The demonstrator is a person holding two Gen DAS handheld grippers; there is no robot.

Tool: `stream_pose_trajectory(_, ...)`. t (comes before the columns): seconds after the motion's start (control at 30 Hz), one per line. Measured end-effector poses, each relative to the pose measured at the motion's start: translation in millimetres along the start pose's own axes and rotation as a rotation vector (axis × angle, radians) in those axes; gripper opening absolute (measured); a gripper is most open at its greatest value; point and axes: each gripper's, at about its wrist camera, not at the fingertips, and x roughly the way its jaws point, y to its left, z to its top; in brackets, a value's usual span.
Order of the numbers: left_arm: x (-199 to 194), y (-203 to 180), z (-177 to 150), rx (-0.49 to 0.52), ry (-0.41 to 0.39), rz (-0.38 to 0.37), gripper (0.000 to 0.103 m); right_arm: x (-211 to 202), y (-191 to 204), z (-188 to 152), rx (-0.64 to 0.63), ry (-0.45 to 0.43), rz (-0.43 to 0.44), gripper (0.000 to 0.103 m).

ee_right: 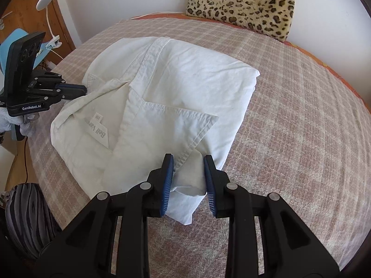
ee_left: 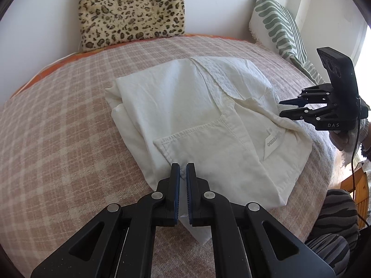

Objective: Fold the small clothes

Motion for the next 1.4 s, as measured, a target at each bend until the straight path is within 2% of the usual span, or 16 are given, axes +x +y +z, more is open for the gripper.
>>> stream_pose_trajectory(0.13,-11.9,0.6,4.6,0.001,-0.017,0.026,0.007,-14.4,-6.3,2.8,0.042,-0.005,0.031,0.029)
stream_pose_trajectory(0.2,-18.2,1.8,8.5,0.001,-0.032,0.054,0.014,-24.0,-13.3,3.5,0.095,-0.02,0.064,0.032)
stream_pose_trajectory(0.23,-22.0,1.7,11.1,0.004,-0.042,0.061,0.014,-28.9,-17.4,3.8,0.128,-0.032,0.078,0.037)
stream_pose_trajectory(0.33,-30.4,0.3,22.0,0.038,-0.078,0.083,0.017,-41.6,-29.0,5.8,0.213,-0.069,0.133,0.038)
stream_pose_trajectory(0.4,-31.9,2.9,31.0,0.048,-0.1,0.1,0.038,-44.2,-37.7,5.9,0.28,-0.08,0.158,0.038)
stream_pose_trajectory(0.43,-31.5,5.0,35.1,0.046,-0.109,0.107,0.039,-43.9,-42.3,5.7,0.313,-0.081,0.158,0.041)
stream_pose_trajectory(0.47,-29.6,8.6,40.1,0.038,-0.109,0.105,0.039,-42.5,-47.2,5.2,0.347,-0.08,0.155,0.048)
stream_pose_trajectory(0.6,-18.0,22.0,53.5,-0.014,-0.11,0.096,0.04,-30.2,-68.2,-2.7,0.482,-0.058,0.223,0.055)
stream_pose_trajectory(0.7,-2.8,41.7,62.2,-0.125,-0.098,0.032,0.04,-17.1,-78.8,-9.3,0.559,-0.036,0.275,0.057)
stream_pose_trajectory(0.9,39.3,91.0,64.9,-0.387,-0.018,-0.117,0.04,5.6,-80.6,-16.9,0.624,0.002,0.34,0.063)
stream_pose_trajectory(0.97,45.8,101.9,63.5,-0.441,-0.015,-0.129,0.041,6.9,-80.3,-16.6,0.619,-0.01,0.349,0.066)
stream_pose_trajectory(1.07,50.5,109.7,61.2,-0.463,-0.02,-0.117,0.056,8.1,-81.7,-18.1,0.636,-0.02,0.378,0.07)
stream_pose_trajectory(1.2,57.3,115.4,59.3,-0.481,-0.016,-0.149,0.056,10.6,-84.5,-25.8,0.681,-0.037,0.471,0.07)
stream_pose_trajectory(1.4,61.1,115.5,63.5,-0.481,-0.035,-0.17,0.053,17.4,-83.3,-23.0,0.691,-0.048,0.529,0.07)
